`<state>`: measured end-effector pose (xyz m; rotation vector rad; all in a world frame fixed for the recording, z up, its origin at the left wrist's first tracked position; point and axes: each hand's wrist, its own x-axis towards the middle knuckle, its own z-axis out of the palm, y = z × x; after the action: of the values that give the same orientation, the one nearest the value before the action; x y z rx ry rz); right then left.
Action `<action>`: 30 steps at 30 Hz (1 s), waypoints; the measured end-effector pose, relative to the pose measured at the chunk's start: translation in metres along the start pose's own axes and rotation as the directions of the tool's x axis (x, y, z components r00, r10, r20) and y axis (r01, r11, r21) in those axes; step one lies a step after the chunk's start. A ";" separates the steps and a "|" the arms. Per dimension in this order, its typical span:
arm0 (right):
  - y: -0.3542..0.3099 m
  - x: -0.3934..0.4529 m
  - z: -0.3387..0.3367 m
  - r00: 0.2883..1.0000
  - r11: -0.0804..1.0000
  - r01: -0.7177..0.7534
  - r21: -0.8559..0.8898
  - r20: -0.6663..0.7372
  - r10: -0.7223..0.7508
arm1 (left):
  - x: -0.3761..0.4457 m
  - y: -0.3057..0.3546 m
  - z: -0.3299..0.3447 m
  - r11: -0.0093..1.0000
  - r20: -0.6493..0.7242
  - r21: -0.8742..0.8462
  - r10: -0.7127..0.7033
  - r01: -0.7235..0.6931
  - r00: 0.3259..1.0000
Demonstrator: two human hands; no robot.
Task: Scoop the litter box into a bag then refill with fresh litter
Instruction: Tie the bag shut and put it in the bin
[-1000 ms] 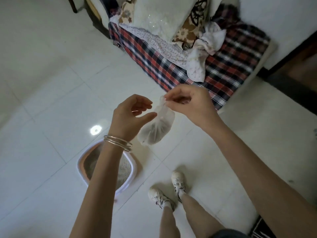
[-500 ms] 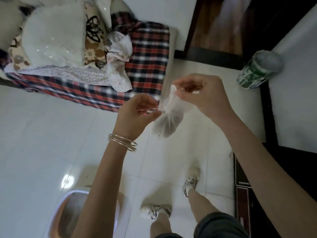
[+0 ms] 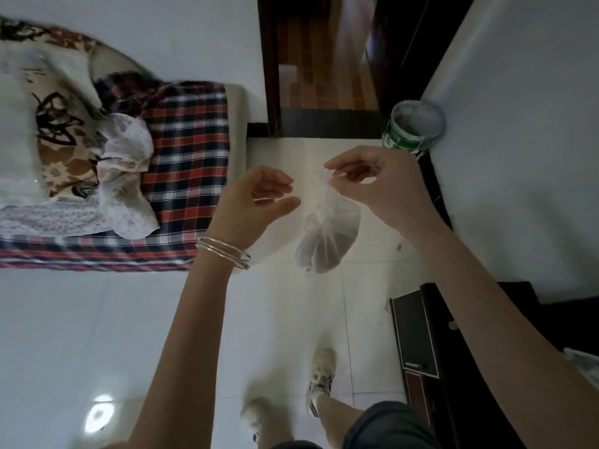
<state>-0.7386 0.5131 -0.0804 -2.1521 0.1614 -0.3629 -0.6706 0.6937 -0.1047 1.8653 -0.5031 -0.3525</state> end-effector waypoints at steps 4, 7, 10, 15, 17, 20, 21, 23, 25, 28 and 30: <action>0.033 0.025 -0.034 0.999 0.999 -0.035 -0.027 -0.043 0.034 | 0.045 0.015 0.030 0.999 0.047 0.024 0.024 -0.025 0.999; 0.053 0.042 -0.054 0.995 0.996 -0.075 -0.042 -0.065 0.072 | 0.078 0.023 0.048 0.998 0.110 0.046 0.042 -0.047 0.993; 0.069 0.062 -0.071 0.990 0.993 -0.108 -0.054 -0.095 0.102 | 0.116 0.031 0.065 0.997 0.176 0.047 0.059 -0.068 0.983; 0.091 0.106 -0.101 0.975 0.985 -0.159 -0.065 -0.170 0.146 | 0.186 0.041 0.083 0.989 0.255 0.062 0.118 -0.137 0.960; 0.099 0.126 -0.111 0.962 0.980 -0.188 -0.061 -0.213 0.171 | 0.216 0.044 0.087 0.988 0.279 0.043 0.129 -0.147 0.951; 0.110 0.157 -0.123 0.938 0.972 -0.232 -0.025 -0.269 0.216 | 0.261 0.053 0.094 0.988 0.338 -0.001 0.143 -0.152 0.930; 0.114 0.166 -0.126 0.929 0.969 -0.246 -0.015 -0.289 0.231 | 0.275 0.056 0.097 0.989 0.356 -0.023 0.145 -0.146 0.923; 0.124 0.185 -0.132 0.909 0.965 -0.263 -0.016 -0.337 0.243 | 0.304 0.061 0.103 0.988 0.389 -0.047 0.156 -0.150 0.908; 0.135 0.201 -0.139 0.887 0.958 -0.286 0.019 -0.372 0.273 | 0.332 0.064 0.109 0.985 0.417 -0.056 0.169 -0.161 0.893; 0.152 0.225 -0.149 0.863 0.948 -0.308 0.076 -0.396 0.312 | 0.370 0.068 0.120 0.982 0.440 -0.054 0.184 -0.179 0.879; 0.164 0.243 -0.157 0.848 0.943 -0.318 0.099 -0.415 0.329 | 0.395 0.070 0.129 0.982 0.451 -0.068 0.189 -0.177 0.872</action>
<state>-0.5551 0.2364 -0.0829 -1.9439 0.7576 -0.6294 -0.4026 0.3697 -0.0821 1.6899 -0.9848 -0.6732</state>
